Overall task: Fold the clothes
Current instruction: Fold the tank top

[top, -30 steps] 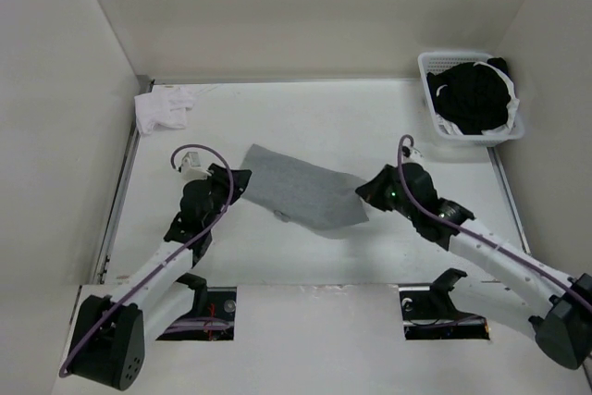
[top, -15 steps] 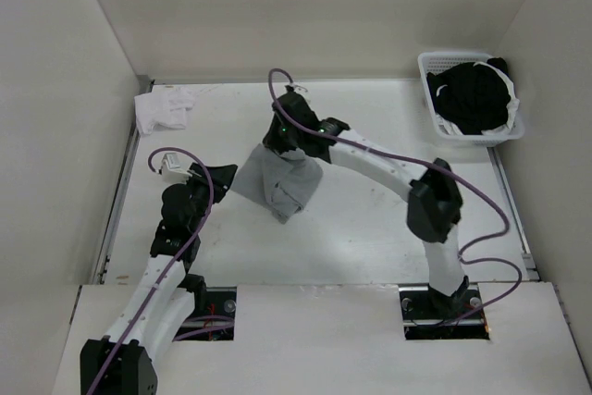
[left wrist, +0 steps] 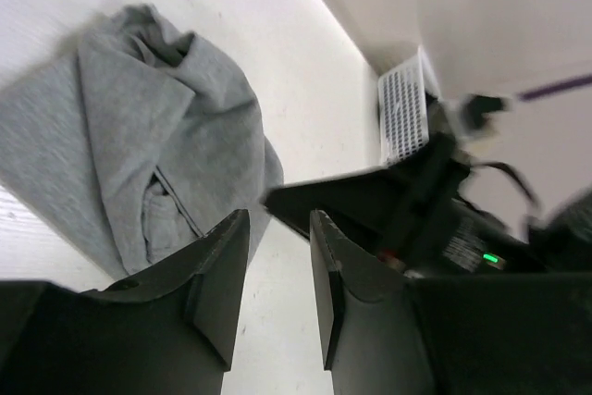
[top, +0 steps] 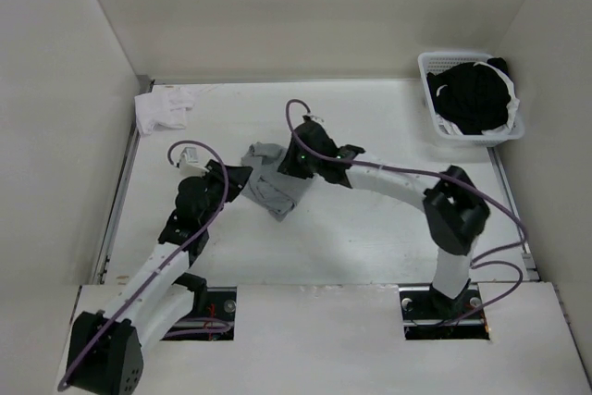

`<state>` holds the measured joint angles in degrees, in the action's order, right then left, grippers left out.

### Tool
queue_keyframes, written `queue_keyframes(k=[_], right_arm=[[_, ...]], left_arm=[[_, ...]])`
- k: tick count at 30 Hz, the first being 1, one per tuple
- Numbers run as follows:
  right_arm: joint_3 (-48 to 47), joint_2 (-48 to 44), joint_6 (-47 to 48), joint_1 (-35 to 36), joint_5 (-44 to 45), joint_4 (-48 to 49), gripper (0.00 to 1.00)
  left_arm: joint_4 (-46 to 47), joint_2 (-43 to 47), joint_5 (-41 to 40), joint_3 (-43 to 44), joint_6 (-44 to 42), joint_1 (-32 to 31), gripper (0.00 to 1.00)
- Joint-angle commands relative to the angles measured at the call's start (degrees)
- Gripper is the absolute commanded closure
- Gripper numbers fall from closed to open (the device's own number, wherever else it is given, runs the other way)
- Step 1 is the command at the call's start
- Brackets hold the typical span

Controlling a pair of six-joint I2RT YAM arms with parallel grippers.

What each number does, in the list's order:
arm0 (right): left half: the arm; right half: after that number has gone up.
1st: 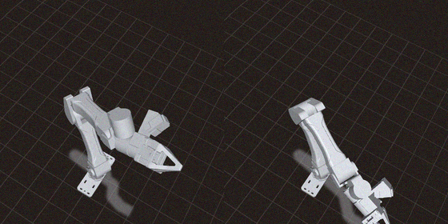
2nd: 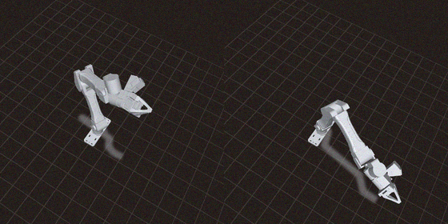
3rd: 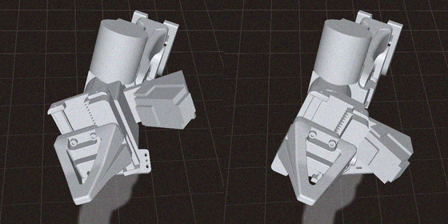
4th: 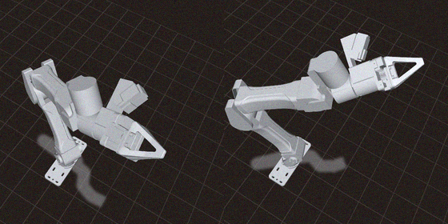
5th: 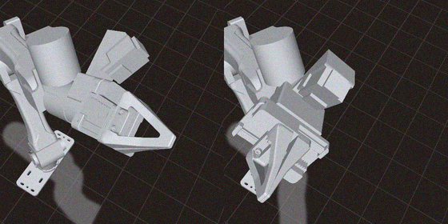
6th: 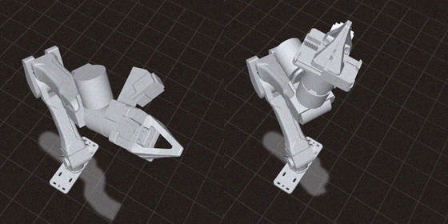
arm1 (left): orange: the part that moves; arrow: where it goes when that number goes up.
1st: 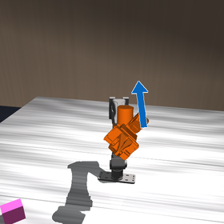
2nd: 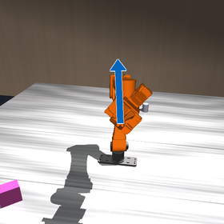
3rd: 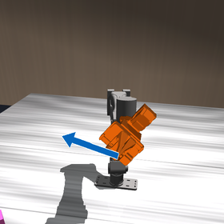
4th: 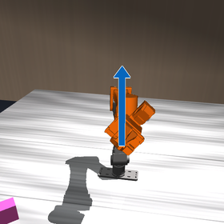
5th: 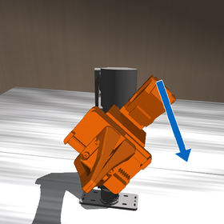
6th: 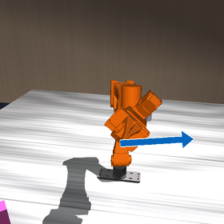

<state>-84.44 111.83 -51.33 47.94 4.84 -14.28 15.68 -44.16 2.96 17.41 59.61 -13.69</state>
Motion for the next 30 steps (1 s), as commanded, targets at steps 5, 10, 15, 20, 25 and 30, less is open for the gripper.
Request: queue_keyframes(k=[5, 10, 15, 20, 25, 30], right_arm=[[12.99, -10.07, 4.39, -4.56, -1.67, 14.37, 1.00], [11.50, -5.76, 8.17, -5.97, -5.10, 16.39, 0.98], [7.63, -0.75, 9.58, -7.38, -6.51, 17.27, 0.98], [7.71, 2.95, 8.18, -9.31, -6.33, 18.85, 0.97], [8.85, 4.62, 8.70, -10.28, -5.20, 19.03, 0.97], [9.91, 4.36, 8.26, -10.99, -4.05, 19.73, 0.97]], left_arm=[[6.99, -15.75, -8.67, 10.61, -7.13, -12.79, 0.85], [6.91, -29.21, -12.19, 16.68, -9.60, -15.53, 0.93], [4.72, -39.84, -14.47, 20.82, -11.71, -15.44, 0.93], [1.20, -44.25, -22.02, 21.26, -14.87, -14.04, 0.93], [-5.21, -40.58, -32.12, 19.07, -17.07, -12.98, 0.93], [-9.61, -32.68, -35.40, 11.44, -12.35, -8.25, 0.92]])
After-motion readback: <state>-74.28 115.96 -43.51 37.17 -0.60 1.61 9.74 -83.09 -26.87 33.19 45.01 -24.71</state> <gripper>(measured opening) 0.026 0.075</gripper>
